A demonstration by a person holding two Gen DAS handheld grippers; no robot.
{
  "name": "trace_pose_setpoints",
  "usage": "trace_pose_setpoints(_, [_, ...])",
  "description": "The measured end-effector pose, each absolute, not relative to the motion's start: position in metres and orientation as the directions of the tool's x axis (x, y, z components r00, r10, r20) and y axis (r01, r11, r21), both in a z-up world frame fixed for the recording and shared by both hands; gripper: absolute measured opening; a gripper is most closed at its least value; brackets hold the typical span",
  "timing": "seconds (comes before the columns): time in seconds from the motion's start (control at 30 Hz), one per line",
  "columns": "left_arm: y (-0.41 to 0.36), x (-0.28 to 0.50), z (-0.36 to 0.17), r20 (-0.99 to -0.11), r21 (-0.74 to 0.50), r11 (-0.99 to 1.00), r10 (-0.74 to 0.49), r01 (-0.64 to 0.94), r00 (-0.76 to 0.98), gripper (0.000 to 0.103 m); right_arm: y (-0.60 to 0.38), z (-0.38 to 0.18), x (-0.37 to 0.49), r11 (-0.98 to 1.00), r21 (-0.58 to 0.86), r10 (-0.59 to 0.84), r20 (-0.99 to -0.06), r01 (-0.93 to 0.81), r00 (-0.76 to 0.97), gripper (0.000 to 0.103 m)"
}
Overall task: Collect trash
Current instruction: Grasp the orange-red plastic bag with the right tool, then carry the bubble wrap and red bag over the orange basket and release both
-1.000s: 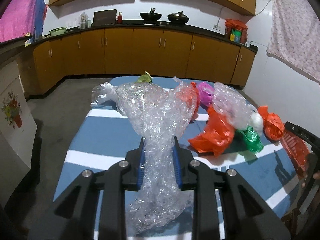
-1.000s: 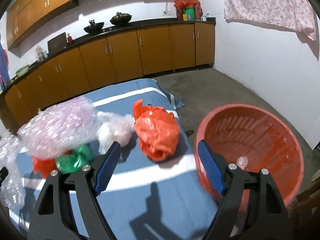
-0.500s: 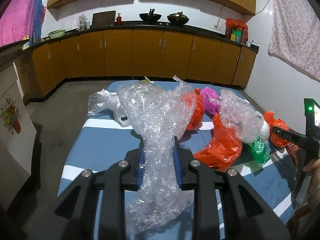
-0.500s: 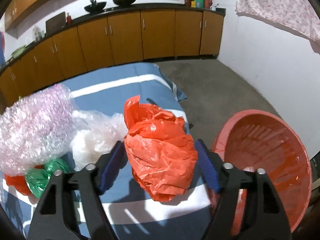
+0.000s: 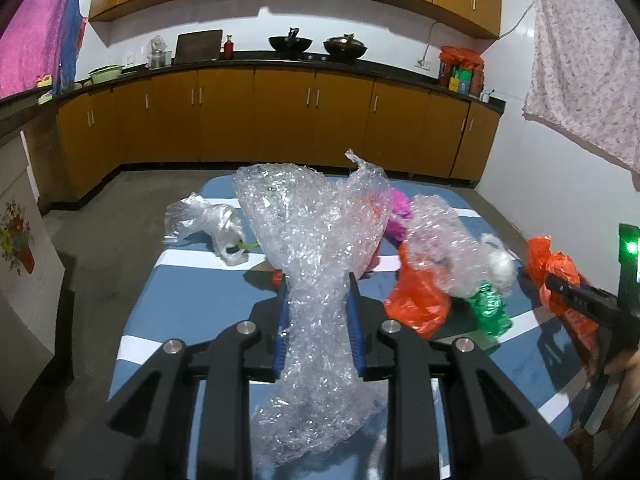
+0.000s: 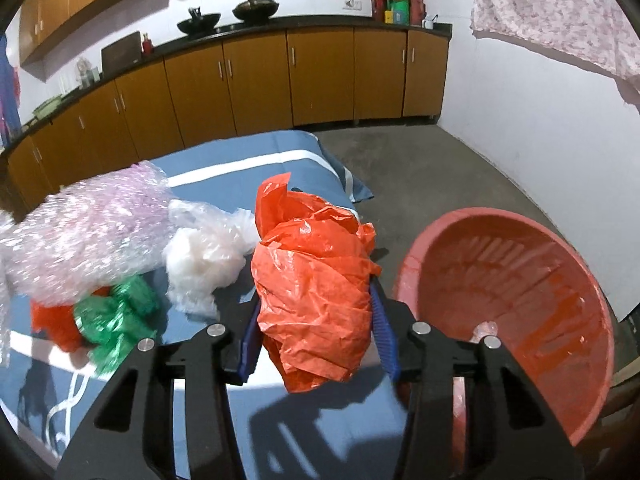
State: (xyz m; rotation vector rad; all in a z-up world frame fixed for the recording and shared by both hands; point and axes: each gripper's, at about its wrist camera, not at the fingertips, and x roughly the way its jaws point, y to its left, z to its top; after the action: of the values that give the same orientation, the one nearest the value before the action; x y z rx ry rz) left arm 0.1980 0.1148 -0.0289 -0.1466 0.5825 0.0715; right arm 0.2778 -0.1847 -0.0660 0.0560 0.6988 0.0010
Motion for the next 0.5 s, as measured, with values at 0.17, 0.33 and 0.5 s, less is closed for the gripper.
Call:
trace_pose_setpoints(0.17, [0.097, 0.197, -0.020, -0.540, -0.122, 0.990, -0.011, -0.066, 0.842, 0.026, -0.197, -0.054, 0.246, 0.996, 0.081, 0.027, -0.615, 0.028, 0.788, 0.048])
trace_pose_setpoints(0.33, [0.071, 0.198, -0.014, -0.531, -0.131, 0.991, -0.063, -0.008, 0.845, 0.026, -0.211, -0.046, 0.218, 0.994, 0.088, 0.005, -0.599, 0.059, 0.801, 0.048])
trace_pose_setpoints(0.5, [0.037, 0.203, -0.009, -0.524, -0.132, 0.989, -0.124, 0.064, 0.843, 0.026, -0.221, -0.041, 0.193, 0.994, 0.057, -0.045, -0.578, 0.095, 0.814, 0.048])
